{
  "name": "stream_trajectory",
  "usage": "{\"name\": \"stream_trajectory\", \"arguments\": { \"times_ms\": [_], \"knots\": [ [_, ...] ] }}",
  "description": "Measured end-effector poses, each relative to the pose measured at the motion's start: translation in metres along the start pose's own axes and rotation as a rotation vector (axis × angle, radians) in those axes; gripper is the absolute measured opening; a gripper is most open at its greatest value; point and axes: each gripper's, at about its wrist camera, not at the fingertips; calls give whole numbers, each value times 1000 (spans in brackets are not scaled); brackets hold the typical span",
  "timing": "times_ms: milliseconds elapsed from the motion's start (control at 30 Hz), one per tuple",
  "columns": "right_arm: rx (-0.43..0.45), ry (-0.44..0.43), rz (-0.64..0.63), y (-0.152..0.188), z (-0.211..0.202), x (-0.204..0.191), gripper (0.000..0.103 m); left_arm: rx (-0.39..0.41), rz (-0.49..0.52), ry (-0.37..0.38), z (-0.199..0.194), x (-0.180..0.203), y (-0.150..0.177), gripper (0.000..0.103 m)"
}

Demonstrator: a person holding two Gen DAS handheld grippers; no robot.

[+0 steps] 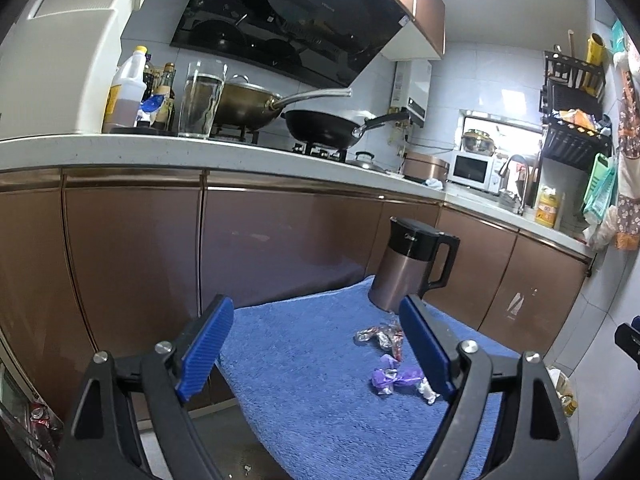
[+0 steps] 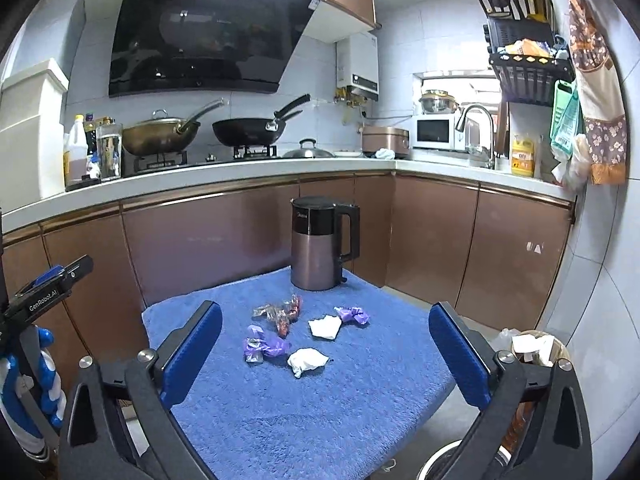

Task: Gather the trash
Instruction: 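Move both grippers back toward the remaining trash on the towel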

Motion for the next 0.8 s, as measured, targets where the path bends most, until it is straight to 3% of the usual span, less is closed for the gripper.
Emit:
{"name": "stream_trajectory", "arguments": {
  "times_ms": [433,800],
  "knots": [
    [-157,-1,39,20,77,19,102,-192,41,53,95,19,25,84],
    [-384,-71,69,67,187,34,92,-450,37,222,204,54,73,84]
  ]
}}
Point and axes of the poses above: each gripper's, at about its wrist camera, not at the fingertips, and z roughly the way its jaws point, x to its right, y to its underside, and after that the axes turned 7 degrees about z, right-handed
